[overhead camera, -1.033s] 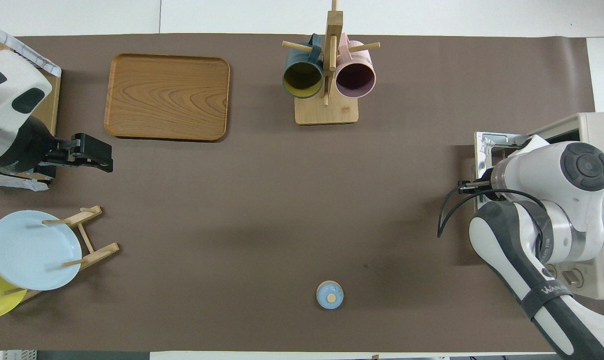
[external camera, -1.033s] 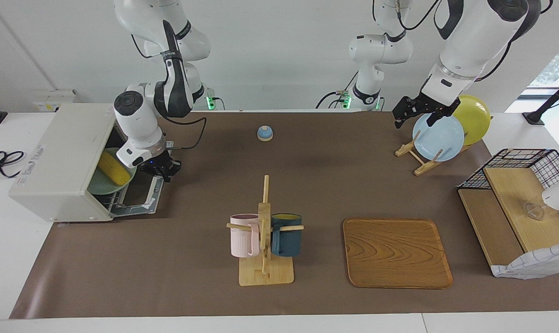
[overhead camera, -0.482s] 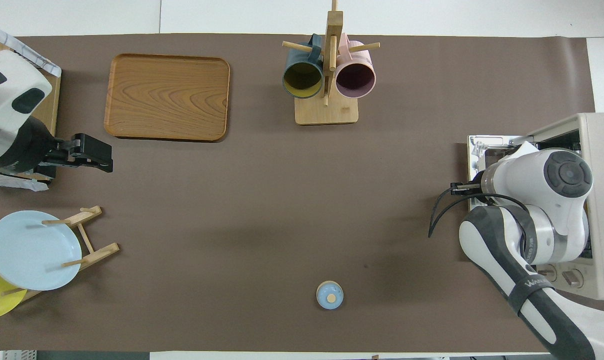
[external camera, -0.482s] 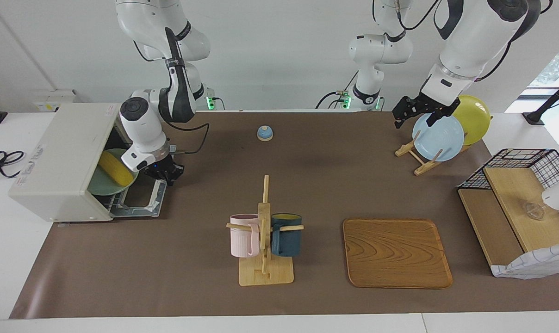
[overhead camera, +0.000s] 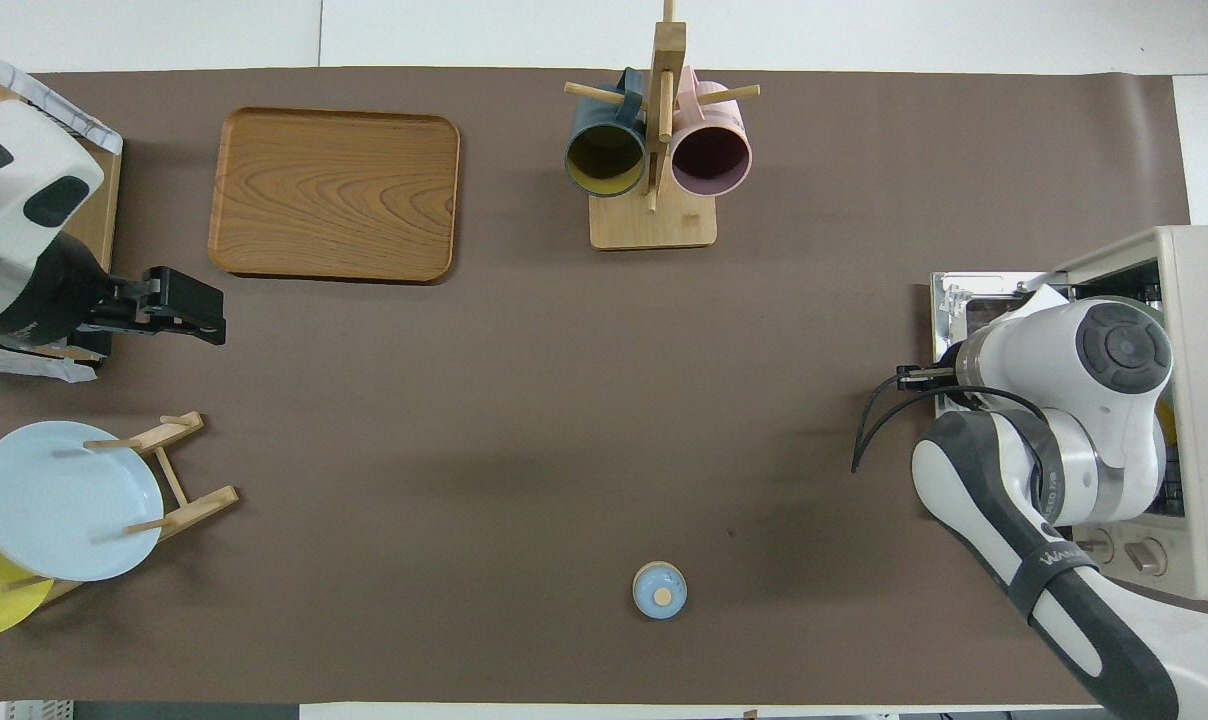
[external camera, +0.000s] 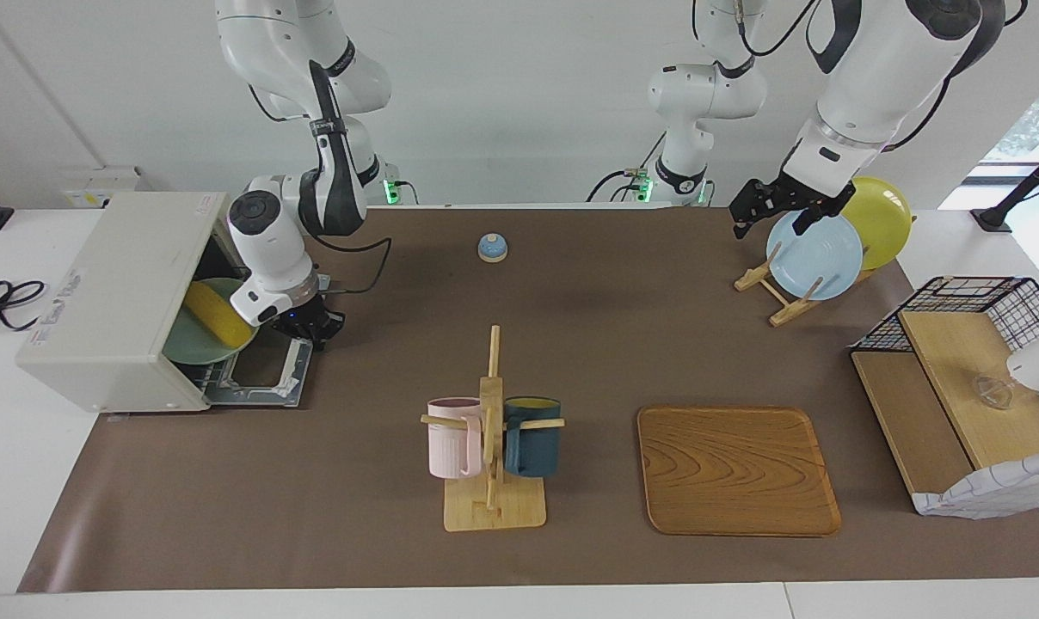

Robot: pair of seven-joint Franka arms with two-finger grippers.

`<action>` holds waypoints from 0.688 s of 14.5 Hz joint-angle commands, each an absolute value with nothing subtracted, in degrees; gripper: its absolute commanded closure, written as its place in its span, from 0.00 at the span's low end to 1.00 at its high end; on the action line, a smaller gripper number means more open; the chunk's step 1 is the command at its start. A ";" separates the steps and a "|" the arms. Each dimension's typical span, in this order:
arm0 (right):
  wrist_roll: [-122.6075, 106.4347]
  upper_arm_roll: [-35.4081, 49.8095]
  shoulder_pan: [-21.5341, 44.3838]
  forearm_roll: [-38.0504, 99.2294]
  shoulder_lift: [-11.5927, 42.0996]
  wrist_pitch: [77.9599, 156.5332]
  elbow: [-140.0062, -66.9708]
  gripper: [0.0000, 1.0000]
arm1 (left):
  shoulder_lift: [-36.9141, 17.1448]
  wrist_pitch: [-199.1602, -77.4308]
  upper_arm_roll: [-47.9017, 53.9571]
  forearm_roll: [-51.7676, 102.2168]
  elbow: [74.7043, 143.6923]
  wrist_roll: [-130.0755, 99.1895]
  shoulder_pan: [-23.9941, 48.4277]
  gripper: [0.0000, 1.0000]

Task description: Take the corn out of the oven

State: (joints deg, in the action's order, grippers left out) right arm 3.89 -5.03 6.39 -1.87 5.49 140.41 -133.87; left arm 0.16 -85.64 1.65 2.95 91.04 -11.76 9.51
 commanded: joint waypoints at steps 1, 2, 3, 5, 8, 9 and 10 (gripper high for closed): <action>5.62 -6.24 7.11 -2.64 4.57 140.45 -135.18 1.00 | 1.32 -85.96 1.85 3.69 92.20 -11.16 8.88 0.00; 5.80 -6.24 7.82 0.06 4.57 140.45 -135.18 1.00 | 1.32 -85.96 1.85 3.69 92.20 -11.16 8.88 0.00; 5.80 -6.24 8.26 3.05 4.57 140.62 -135.18 1.00 | 1.32 -85.96 1.85 3.69 92.20 -11.16 8.88 0.00; 6.50 -6.24 11.93 6.32 4.57 140.71 -135.00 1.00 | 1.32 -85.96 1.85 3.69 92.20 -11.16 8.88 0.00; 8.53 -6.33 14.58 6.15 4.83 137.92 -131.59 1.00 | 1.32 -85.96 1.85 3.69 92.20 -11.16 8.88 0.00; 8.53 -6.42 14.50 5.37 4.57 134.16 -129.40 1.00 | 1.32 -85.96 1.85 3.69 92.20 -11.16 8.88 0.00; 8.35 -6.59 14.15 5.10 4.40 130.12 -127.20 1.00 | 1.32 -85.96 1.85 3.69 92.20 -11.16 8.88 0.00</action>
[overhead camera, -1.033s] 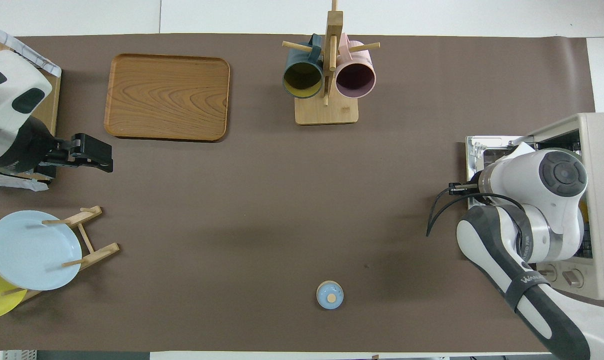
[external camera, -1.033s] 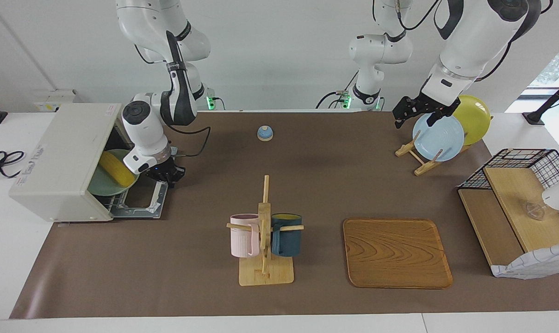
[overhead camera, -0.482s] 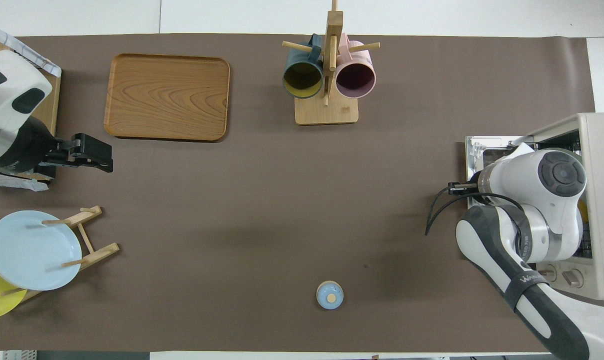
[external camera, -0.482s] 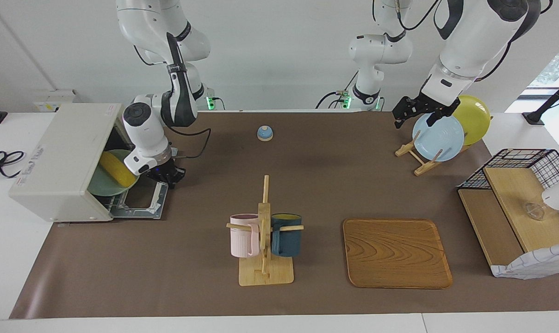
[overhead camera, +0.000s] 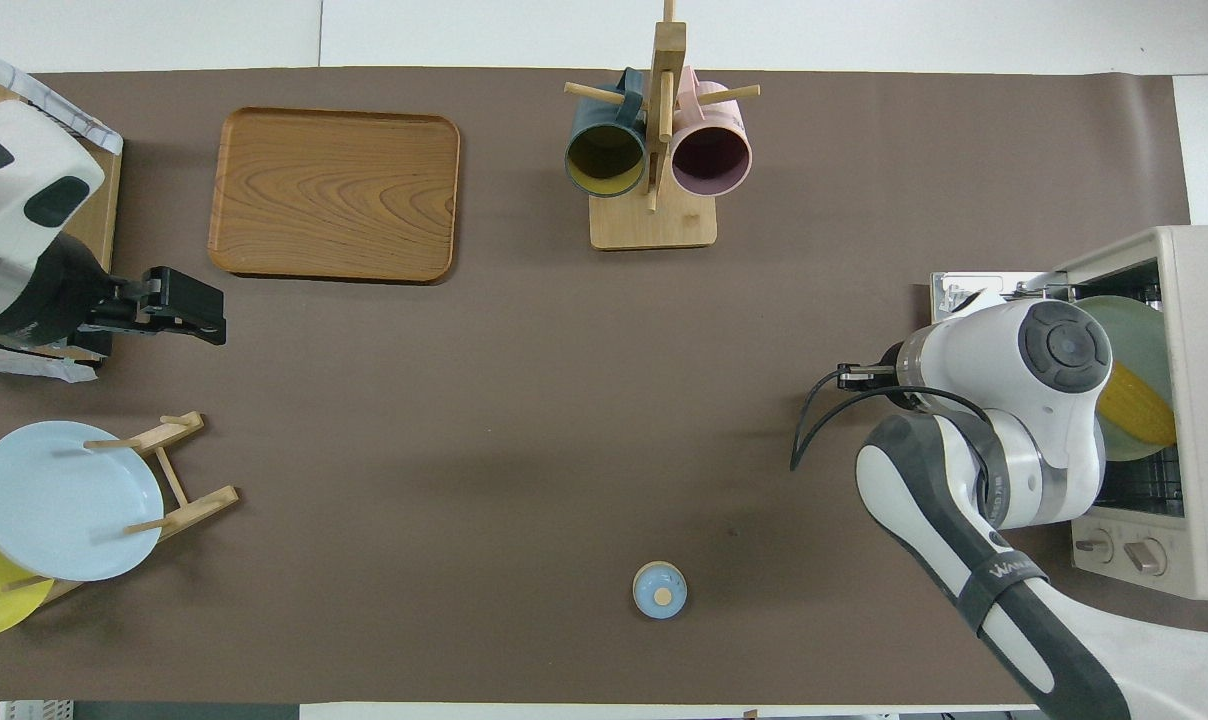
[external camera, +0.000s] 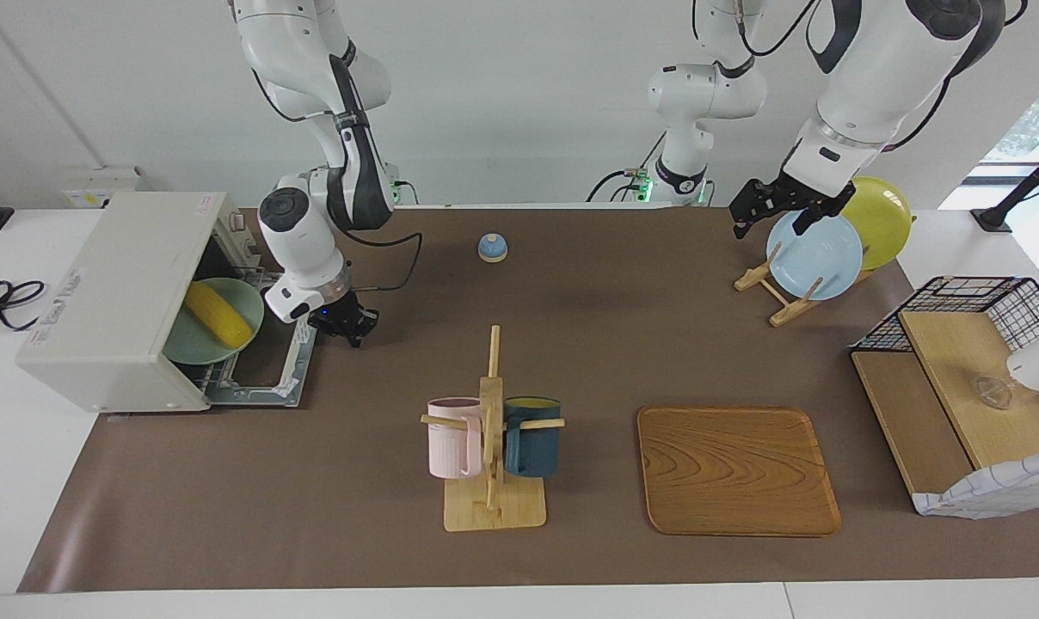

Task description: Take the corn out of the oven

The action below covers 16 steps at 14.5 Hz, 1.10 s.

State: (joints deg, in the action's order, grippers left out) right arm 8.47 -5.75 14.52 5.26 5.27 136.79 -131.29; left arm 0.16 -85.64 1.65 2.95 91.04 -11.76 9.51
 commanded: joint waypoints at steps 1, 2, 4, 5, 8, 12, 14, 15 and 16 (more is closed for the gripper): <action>8.44 -6.85 13.80 3.62 4.22 126.77 -125.00 1.00 | 1.32 -86.04 1.85 3.69 92.20 -11.16 8.88 0.00; 8.70 -7.03 13.45 0.91 3.61 123.17 -122.98 0.89 | 1.32 -85.96 1.85 3.69 92.20 -11.16 8.88 0.00; 8.96 -6.86 12.31 -6.21 2.64 115.44 -118.06 0.56 | 1.32 -85.96 1.85 3.69 92.20 -11.16 8.88 0.00; 8.88 -6.94 12.04 -8.59 2.55 113.05 -116.82 0.46 | 1.32 -85.96 1.85 3.69 92.20 -11.16 8.88 0.00; 6.34 -6.86 8.62 -9.76 1.58 112.15 -118.29 0.46 | 1.32 -85.96 1.85 3.69 92.20 -11.16 8.88 0.00; 1.41 -6.86 4.67 -10.55 0.80 113.80 -120.74 0.50 | 1.32 -85.96 1.85 3.69 92.20 -11.16 8.88 0.00; 1.49 -6.94 4.66 -10.55 -0.17 114.96 -123.04 0.52 | 1.32 -85.96 1.85 3.69 92.20 -11.16 8.88 0.00; 1.67 -6.94 4.83 -10.55 -0.61 115.31 -124.00 0.53 | 1.32 -85.96 1.85 3.69 92.20 -11.16 8.88 0.00; 1.41 -6.86 4.83 -10.55 -0.62 115.92 -124.19 0.53 | 1.32 -85.96 1.85 3.69 92.20 -11.16 8.88 0.00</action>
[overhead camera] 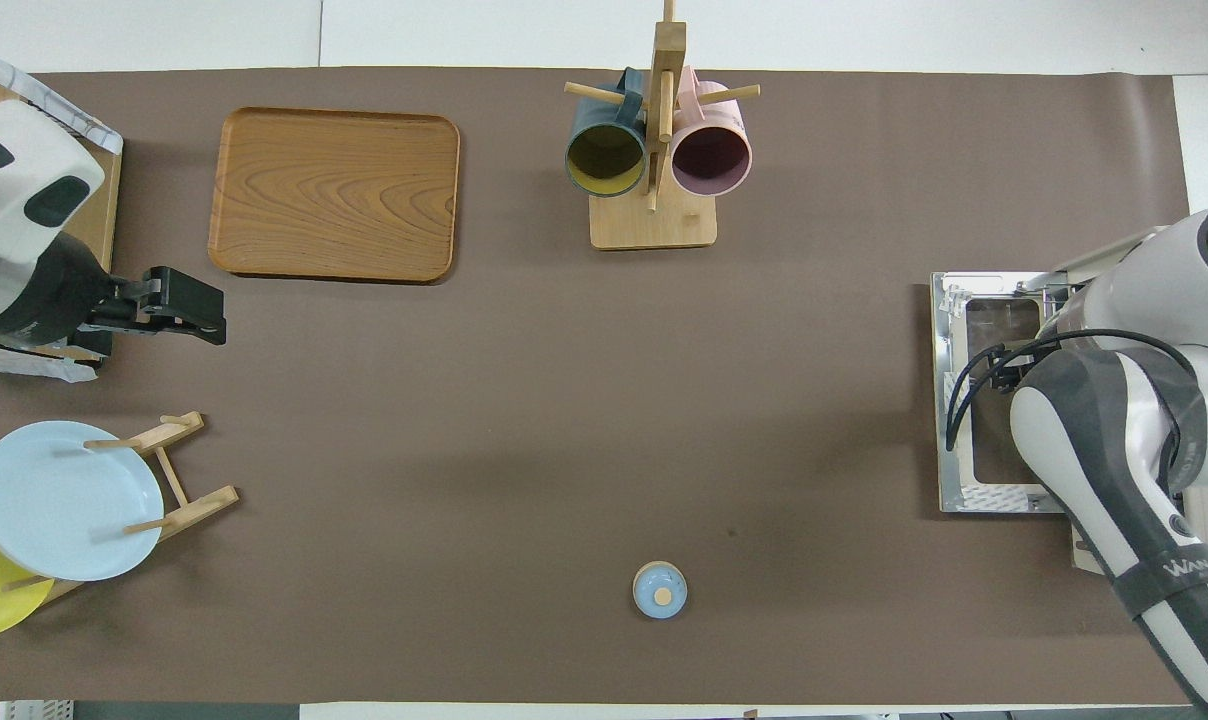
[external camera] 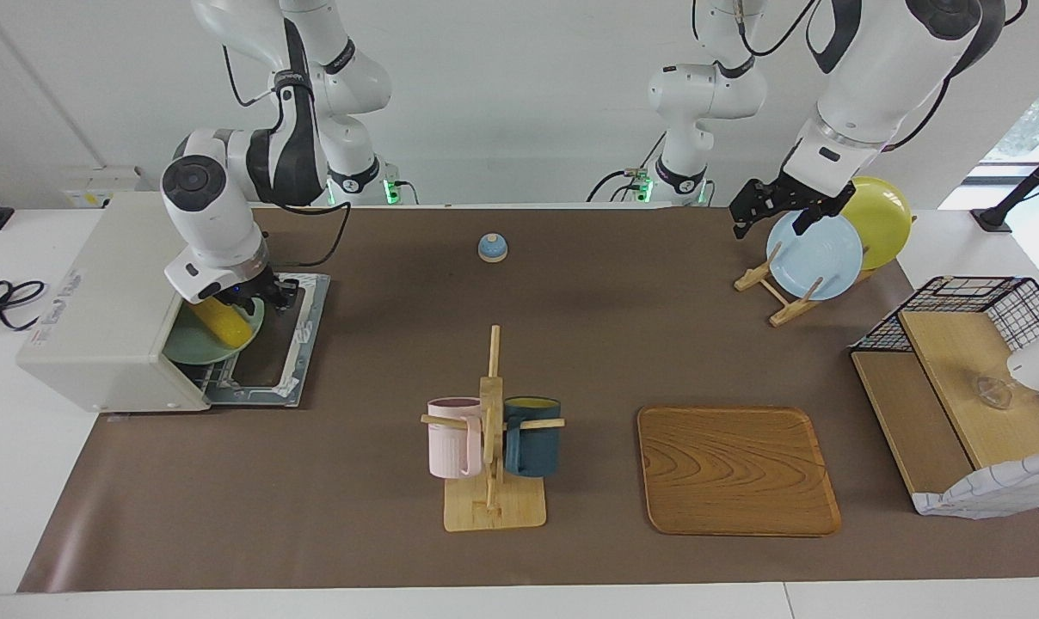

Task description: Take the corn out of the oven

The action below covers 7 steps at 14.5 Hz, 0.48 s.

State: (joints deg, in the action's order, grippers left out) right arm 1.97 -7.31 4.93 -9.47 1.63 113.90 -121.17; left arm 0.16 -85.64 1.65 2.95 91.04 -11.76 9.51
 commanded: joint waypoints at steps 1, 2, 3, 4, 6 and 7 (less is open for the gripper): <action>1.06 -6.94 4.83 -10.55 -0.70 116.10 -124.19 0.53 | 1.32 -85.96 1.85 3.69 92.20 -11.16 8.88 0.00; 0.18 -6.94 4.66 -10.55 -0.70 116.10 -124.28 0.53 | 1.32 -85.96 1.85 3.69 92.20 -11.16 8.88 0.00; -0.78 -6.94 4.22 -10.63 -0.70 116.19 -124.36 0.53 | 1.32 -85.96 1.85 3.69 92.20 -11.16 8.88 0.00; -1.66 -6.94 4.22 -10.63 -0.70 116.28 -124.37 0.54 | 1.32 -85.96 1.85 3.69 92.20 -11.16 8.88 0.00; -2.20 -7.03 4.13 -10.90 -0.70 116.28 -124.37 0.54 | 1.32 -85.96 1.85 3.69 92.20 -11.16 8.88 0.00; -2.28 -6.94 4.13 -11.25 -0.70 116.28 -124.63 0.54 | 1.32 -85.96 1.85 3.69 92.20 -11.16 8.88 0.00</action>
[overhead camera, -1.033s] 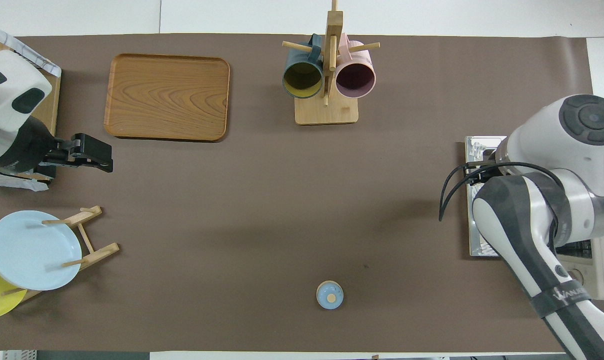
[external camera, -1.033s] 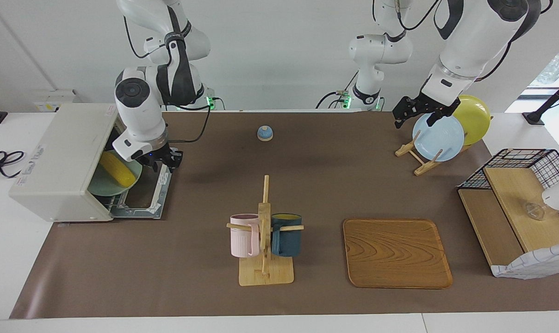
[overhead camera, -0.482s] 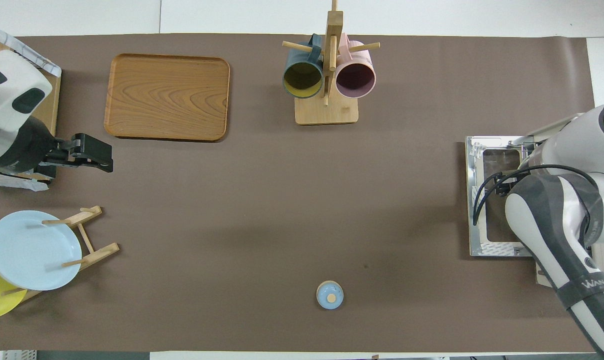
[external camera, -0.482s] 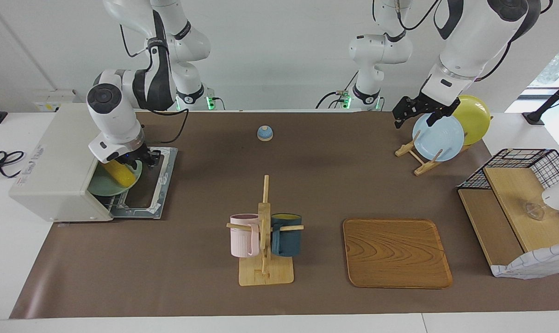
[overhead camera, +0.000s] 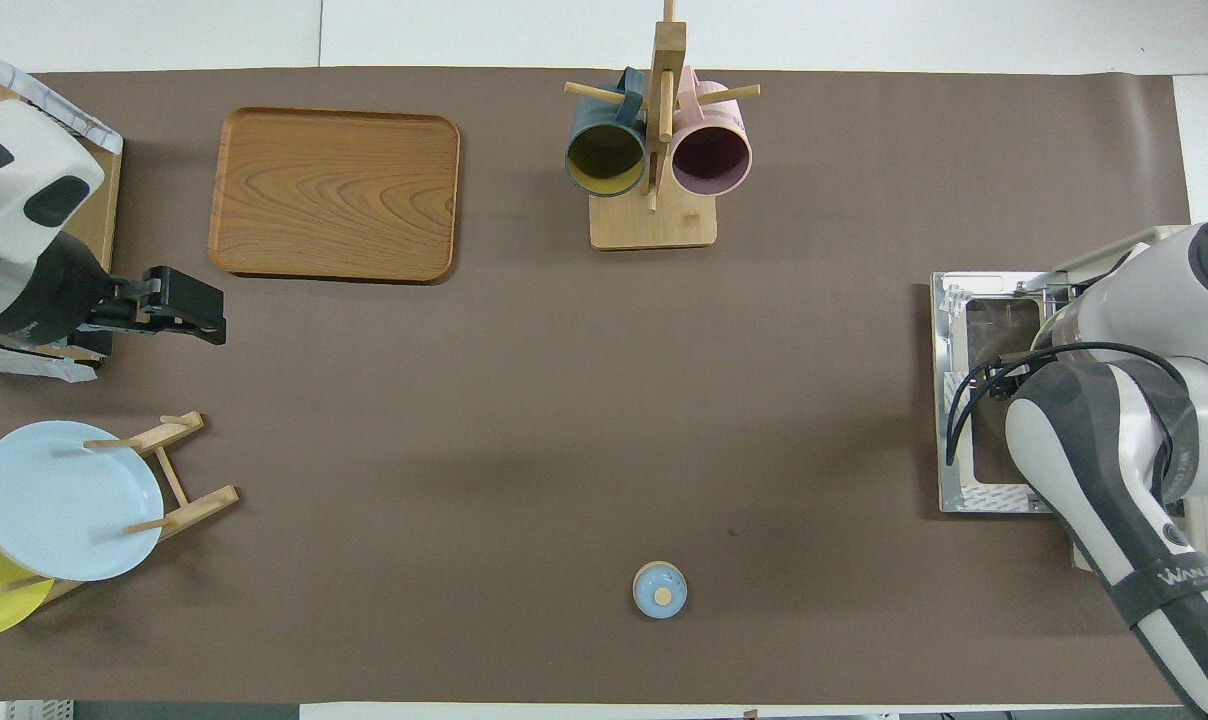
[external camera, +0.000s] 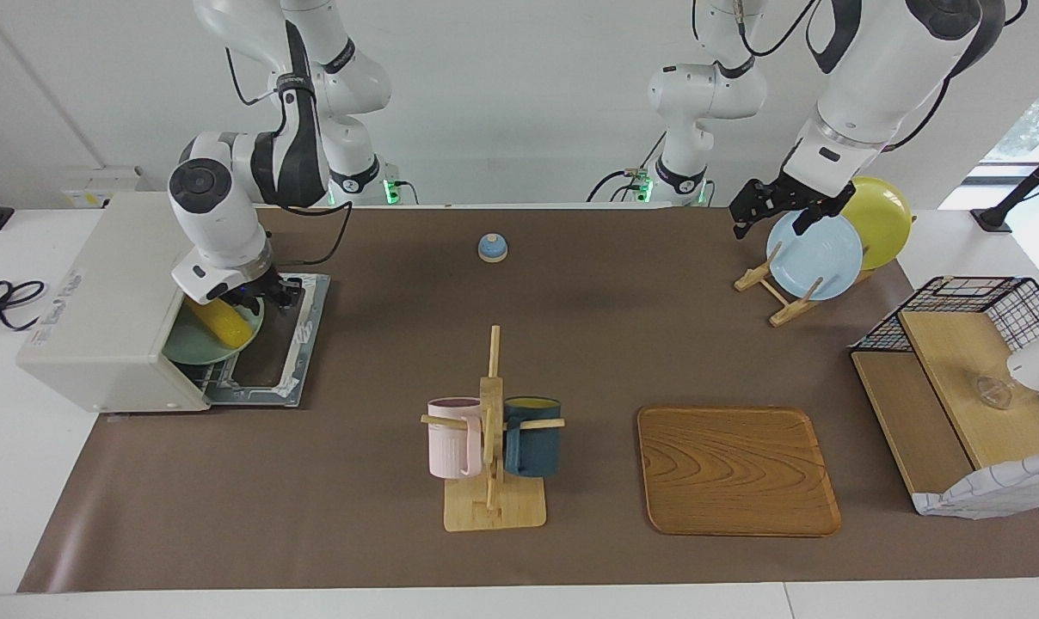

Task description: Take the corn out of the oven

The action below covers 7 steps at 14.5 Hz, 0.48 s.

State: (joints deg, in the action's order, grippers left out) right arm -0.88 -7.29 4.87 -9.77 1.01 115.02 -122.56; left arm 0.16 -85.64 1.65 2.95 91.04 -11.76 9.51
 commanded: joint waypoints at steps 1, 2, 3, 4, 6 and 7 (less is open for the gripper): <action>-2.46 -6.94 4.13 -11.34 -0.88 116.71 -125.24 0.54 | 1.32 -85.96 1.85 3.69 92.20 -11.16 8.88 0.00; -3.24 -7.03 4.04 -11.34 -1.23 118.55 -126.55 0.54 | 1.32 -85.96 1.85 3.69 92.20 -11.16 8.88 0.00; -4.38 -7.03 3.61 -11.51 -1.67 120.83 -128.22 0.54 | 1.32 -85.96 1.85 3.69 92.20 -11.16 8.88 0.00; -5.18 -7.03 2.82 -11.86 -1.93 122.07 -129.19 0.55 | 1.32 -85.96 1.85 3.69 92.20 -11.16 8.88 0.00; -5.62 -7.03 2.90 -12.30 -2.02 121.99 -129.37 0.56 | 1.32 -85.96 1.85 3.69 92.20 -11.16 8.88 0.00; -5.71 -7.03 2.81 -13.00 -2.02 122.08 -129.37 0.58 | 1.32 -85.96 1.85 3.69 92.20 -11.16 8.88 0.00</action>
State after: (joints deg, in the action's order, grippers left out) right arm -4.45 -7.34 3.60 -10.97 0.07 120.82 -127.34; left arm 0.16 -85.64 1.65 2.95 91.04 -11.76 9.51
